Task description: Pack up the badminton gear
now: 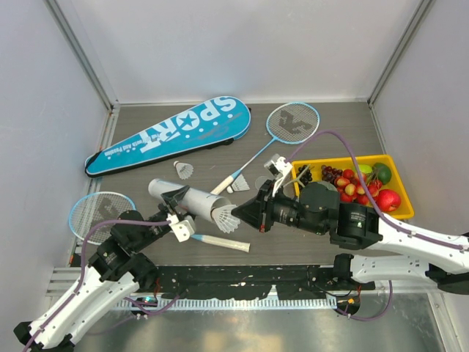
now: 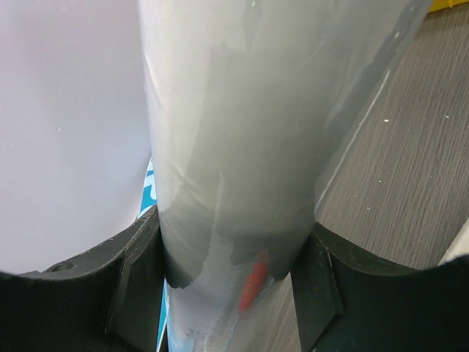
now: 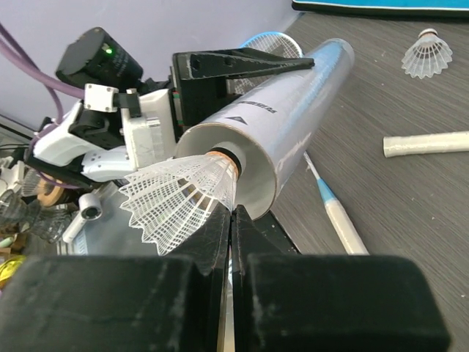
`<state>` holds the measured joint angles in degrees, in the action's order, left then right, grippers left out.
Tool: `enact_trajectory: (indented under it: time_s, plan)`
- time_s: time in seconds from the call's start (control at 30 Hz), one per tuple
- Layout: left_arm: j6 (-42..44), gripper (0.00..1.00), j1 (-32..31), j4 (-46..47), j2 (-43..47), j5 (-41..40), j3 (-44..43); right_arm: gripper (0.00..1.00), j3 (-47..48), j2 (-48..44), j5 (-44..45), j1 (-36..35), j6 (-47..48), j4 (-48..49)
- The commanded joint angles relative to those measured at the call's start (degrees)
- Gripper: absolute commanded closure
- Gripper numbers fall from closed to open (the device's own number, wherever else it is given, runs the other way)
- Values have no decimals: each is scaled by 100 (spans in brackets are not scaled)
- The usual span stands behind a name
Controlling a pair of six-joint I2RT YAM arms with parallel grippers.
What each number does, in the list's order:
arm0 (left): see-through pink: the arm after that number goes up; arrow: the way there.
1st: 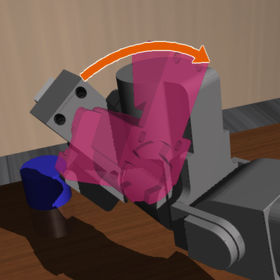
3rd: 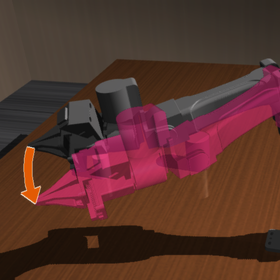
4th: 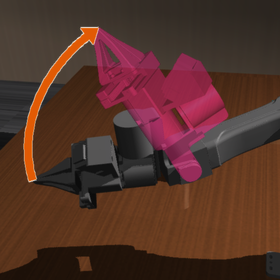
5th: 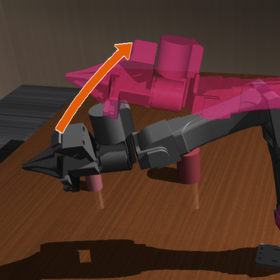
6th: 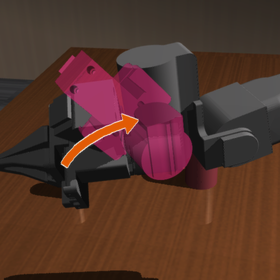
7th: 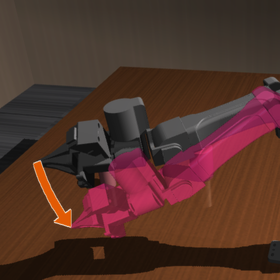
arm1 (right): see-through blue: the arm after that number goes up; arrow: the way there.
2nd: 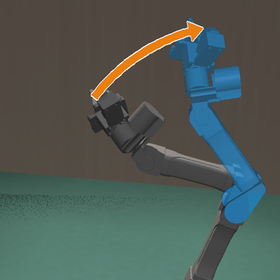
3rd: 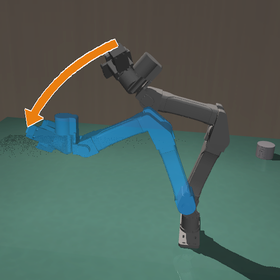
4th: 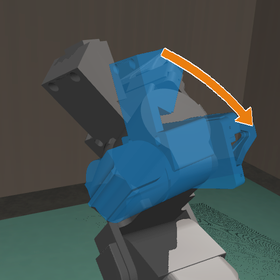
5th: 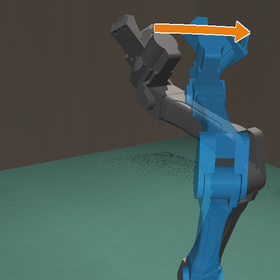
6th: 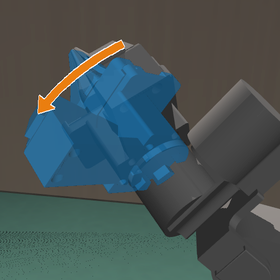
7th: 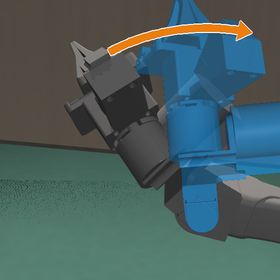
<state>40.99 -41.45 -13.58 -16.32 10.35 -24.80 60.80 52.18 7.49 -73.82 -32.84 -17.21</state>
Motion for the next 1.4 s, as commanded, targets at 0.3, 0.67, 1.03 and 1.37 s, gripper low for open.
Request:
enact_trajectory:
  time_s: [0.3,0.67,1.03,1.37]
  plan:
    - [49,100,14,497,41,64,-60,56,126,135,605,-27,-108,359]
    - [-12,100,14,497,14,72,-78,29,99,55,728,-27,-65,96]
    - [-153,100,14,506,6,90,-122,37,608,1091,1044,-27,445,34]
    - [-171,100,14,506,-12,152,-131,59,750,1488,1544,-27,585,210]
